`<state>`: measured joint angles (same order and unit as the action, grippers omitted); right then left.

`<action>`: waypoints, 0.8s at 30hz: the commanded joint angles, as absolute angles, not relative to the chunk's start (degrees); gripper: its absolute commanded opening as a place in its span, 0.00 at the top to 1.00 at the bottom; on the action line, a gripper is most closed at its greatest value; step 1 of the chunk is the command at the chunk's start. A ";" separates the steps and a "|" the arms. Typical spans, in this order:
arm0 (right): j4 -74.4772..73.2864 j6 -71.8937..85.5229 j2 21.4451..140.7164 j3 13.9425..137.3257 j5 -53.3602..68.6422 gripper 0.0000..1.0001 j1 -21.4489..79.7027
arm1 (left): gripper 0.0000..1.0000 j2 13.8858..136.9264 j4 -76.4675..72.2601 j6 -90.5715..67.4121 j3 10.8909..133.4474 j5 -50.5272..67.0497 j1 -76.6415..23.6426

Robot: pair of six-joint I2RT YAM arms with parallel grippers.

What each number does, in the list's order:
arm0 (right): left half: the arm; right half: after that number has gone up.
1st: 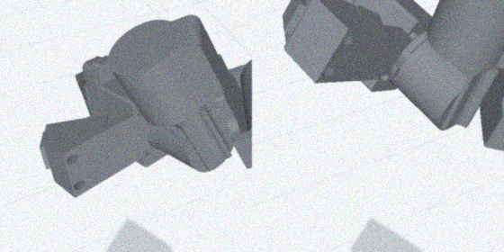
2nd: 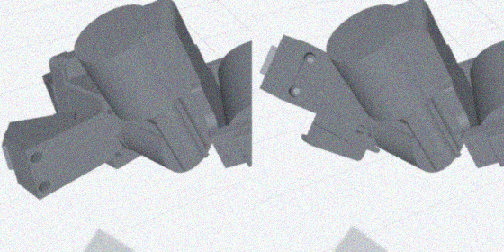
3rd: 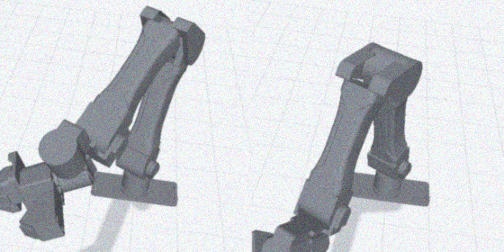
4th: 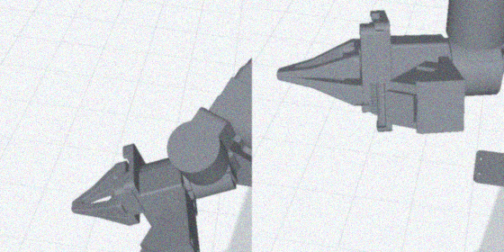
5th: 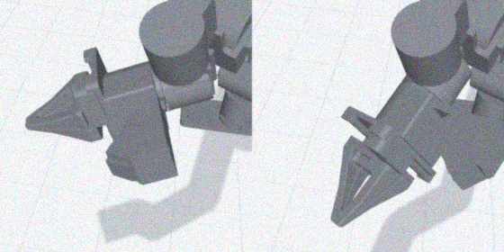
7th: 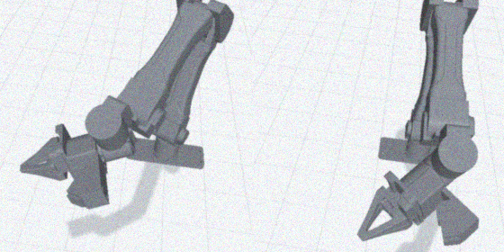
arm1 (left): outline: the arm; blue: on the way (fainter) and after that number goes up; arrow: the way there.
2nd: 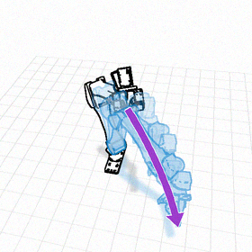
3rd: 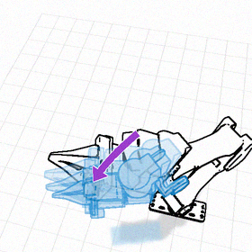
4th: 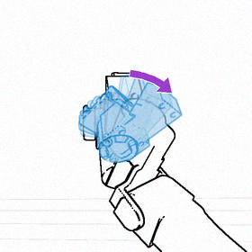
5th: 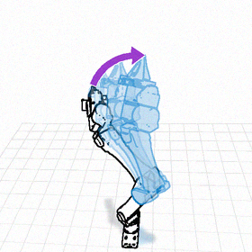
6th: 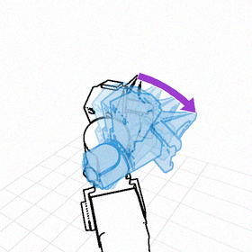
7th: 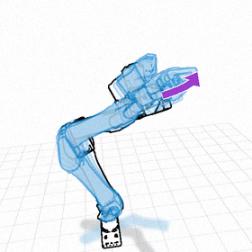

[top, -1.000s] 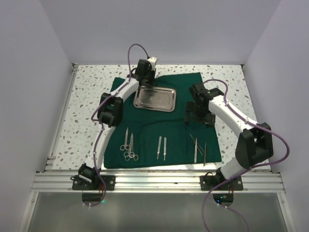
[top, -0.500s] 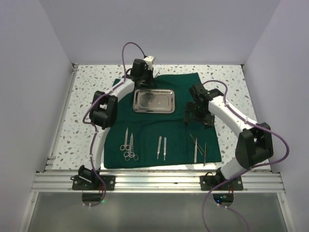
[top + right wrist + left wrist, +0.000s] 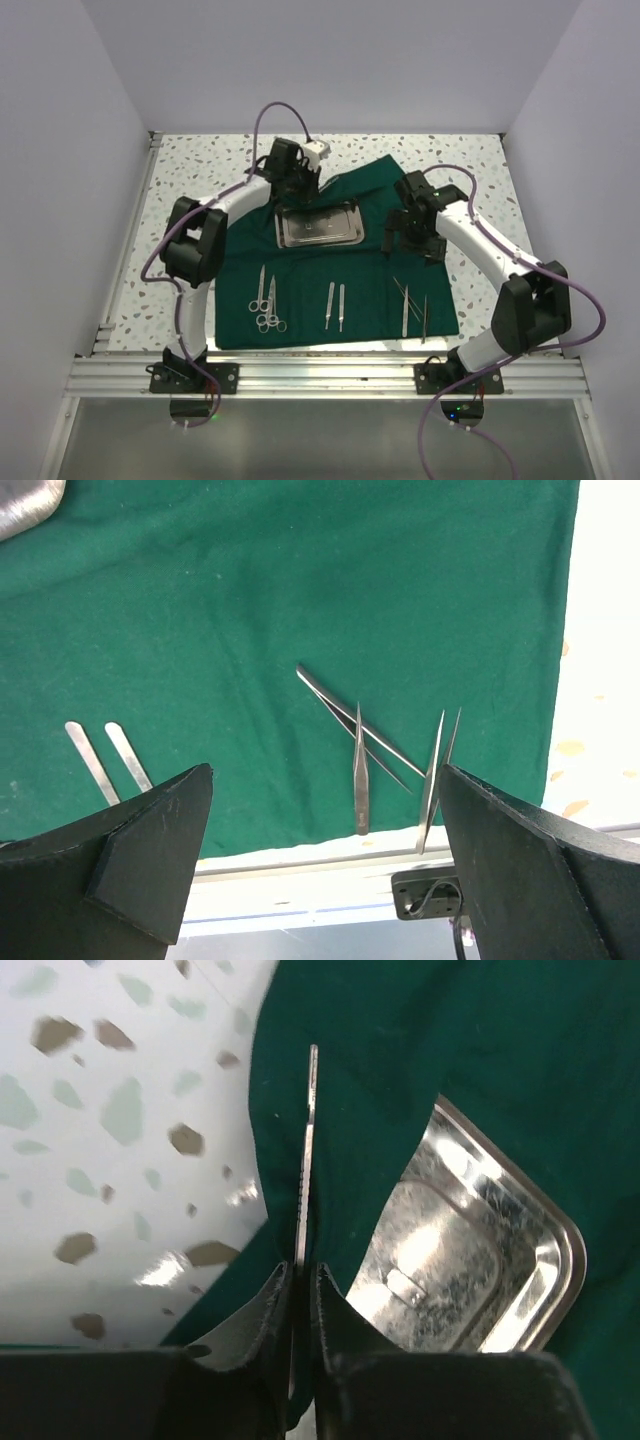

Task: Open and lay out the surgical kit

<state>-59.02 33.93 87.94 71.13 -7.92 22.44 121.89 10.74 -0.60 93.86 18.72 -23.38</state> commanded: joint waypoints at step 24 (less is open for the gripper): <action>-57.48 35.51 83.84 69.34 -8.00 0.02 22.15 | 0.29 114.70 21.62 2.38 91.85 9.60 -28.21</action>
<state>-58.63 35.53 84.66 68.07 -7.92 22.44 115.61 19.00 3.60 91.81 14.57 -27.90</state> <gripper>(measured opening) 0.983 0.713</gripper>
